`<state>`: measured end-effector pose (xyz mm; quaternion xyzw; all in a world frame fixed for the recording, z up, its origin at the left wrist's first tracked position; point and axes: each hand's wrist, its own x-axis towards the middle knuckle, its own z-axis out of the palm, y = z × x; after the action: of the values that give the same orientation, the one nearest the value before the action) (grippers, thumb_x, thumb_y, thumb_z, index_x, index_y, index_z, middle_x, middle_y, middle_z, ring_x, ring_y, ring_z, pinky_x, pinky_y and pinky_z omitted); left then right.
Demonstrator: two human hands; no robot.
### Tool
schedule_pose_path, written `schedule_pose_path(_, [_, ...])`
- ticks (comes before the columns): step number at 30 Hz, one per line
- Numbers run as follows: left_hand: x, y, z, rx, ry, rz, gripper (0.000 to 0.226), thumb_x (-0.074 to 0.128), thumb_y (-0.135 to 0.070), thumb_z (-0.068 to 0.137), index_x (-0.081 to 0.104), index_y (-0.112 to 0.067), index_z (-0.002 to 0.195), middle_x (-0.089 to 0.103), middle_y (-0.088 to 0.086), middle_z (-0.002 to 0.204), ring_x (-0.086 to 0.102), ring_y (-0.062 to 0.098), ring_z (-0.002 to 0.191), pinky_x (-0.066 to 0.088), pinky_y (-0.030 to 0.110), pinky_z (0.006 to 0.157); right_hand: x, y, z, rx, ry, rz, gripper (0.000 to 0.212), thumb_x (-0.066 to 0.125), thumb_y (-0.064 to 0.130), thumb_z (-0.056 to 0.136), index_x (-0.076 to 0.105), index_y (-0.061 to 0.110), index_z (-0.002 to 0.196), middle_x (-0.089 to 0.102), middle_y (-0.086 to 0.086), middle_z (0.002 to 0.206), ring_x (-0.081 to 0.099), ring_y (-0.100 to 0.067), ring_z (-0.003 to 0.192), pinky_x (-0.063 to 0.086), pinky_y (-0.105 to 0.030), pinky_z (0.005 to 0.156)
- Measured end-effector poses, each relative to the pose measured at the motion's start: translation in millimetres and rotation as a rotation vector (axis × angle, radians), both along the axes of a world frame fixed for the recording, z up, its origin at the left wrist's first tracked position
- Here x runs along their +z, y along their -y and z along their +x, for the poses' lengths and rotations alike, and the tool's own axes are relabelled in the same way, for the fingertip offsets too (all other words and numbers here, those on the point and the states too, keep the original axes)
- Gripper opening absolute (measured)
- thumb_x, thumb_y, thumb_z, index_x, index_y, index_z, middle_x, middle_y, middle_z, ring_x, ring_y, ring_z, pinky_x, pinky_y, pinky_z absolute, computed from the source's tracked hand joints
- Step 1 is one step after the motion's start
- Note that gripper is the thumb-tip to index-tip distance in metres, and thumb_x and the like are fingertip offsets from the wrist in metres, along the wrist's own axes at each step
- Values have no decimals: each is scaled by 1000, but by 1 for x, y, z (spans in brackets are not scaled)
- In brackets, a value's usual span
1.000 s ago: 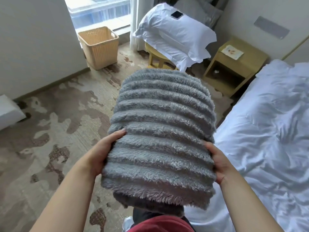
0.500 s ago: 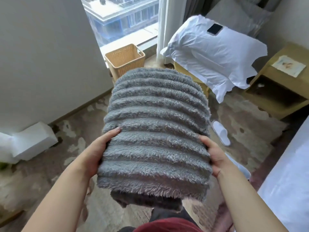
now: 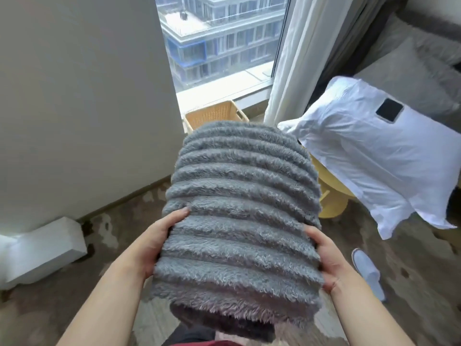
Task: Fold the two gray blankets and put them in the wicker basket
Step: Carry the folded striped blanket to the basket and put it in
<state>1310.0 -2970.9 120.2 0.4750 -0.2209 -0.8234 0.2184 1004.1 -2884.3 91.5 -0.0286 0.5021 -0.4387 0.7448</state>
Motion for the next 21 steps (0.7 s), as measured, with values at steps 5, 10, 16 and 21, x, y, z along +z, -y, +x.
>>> schedule_pose_path(5, [-11,121,-12,-84,-14,57,58,78,-40,63,70,-11,113,65,20,120,65,35,106,55,43,80,-11,94,-7,-99,-15,39,68,72,32,63,62,3,124,61,-25,123,58,-41,110,43,-54,100])
schedule_pose_path(10, [-24,222,-40,-159,-5,80,56,81,-40,58,73,-12,106,67,19,115,68,34,99,56,41,76,-22,165,-20,-205,17,51,54,68,33,67,71,2,110,68,-24,110,67,-39,96,54,-50,84])
schedule_pose_path(16, [-47,336,-94,-161,8,117,49,81,-37,59,75,-12,101,70,18,110,70,32,94,57,39,72,-50,274,-67,-249,0,105,56,71,32,63,70,0,109,67,-25,109,68,-39,92,54,-49,83])
schedule_pose_path(21, [-53,432,-130,-54,51,139,44,75,-37,68,74,-12,105,68,18,114,69,33,97,57,41,77,-52,391,-108,-152,32,128,56,76,34,58,73,2,103,68,-24,110,68,-38,93,56,-47,78])
